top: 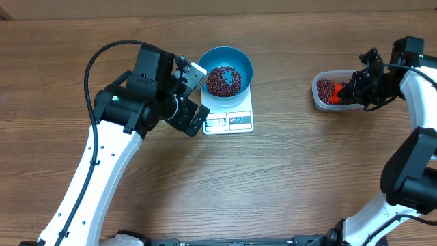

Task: Scoop item into bowl and weigh 150g on scale
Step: 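Scoop beans again with the red cup using the right gripper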

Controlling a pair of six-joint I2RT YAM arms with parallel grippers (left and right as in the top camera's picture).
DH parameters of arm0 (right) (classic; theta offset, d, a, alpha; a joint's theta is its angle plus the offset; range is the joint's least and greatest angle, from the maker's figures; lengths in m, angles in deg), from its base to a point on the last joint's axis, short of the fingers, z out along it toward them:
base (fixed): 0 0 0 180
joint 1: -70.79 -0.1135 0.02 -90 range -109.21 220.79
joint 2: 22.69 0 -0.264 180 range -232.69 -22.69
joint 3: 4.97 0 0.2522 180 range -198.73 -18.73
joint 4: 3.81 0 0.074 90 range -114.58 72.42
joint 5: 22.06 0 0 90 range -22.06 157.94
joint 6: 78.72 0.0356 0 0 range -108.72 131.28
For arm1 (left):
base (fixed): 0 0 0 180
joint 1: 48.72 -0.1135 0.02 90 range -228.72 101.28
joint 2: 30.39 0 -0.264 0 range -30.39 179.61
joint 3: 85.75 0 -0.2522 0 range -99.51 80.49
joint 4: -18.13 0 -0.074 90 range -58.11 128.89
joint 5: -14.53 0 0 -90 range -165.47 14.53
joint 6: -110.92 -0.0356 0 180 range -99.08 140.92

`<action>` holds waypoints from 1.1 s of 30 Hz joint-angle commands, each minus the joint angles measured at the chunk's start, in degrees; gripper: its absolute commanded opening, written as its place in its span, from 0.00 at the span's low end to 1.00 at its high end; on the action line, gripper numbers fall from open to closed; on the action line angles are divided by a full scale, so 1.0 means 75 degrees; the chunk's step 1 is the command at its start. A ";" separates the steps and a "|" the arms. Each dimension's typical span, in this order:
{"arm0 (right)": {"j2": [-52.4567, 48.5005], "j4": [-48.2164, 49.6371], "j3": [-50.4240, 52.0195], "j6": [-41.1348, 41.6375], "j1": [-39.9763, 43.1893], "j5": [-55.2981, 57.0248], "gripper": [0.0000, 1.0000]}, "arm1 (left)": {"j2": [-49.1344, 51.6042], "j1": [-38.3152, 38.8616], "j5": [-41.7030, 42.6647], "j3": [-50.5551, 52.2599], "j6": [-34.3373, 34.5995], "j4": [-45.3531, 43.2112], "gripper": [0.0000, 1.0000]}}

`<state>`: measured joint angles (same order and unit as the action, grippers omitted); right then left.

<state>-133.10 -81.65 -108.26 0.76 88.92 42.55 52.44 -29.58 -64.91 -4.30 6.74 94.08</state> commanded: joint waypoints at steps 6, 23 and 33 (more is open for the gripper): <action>0.0160 0.0393 0.0662 -0.0029 0.0029 -0.0638 0.04 | -0.0061 0.0052 0.0114 -0.0114 -0.0198 -0.0003 1.00; 0.0149 0.0466 0.1020 -0.0032 0.0816 -0.1647 0.04 | -0.0061 0.0052 0.0114 -0.0114 -0.0198 -0.0003 1.00; 0.0146 0.0769 0.1431 -0.0035 0.1247 -0.2617 0.04 | -0.0061 0.0052 0.0114 -0.0114 -0.0198 -0.0003 1.00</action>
<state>-132.16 -75.49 -98.49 0.71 97.51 27.16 52.44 -29.58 -64.91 -4.30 6.74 94.08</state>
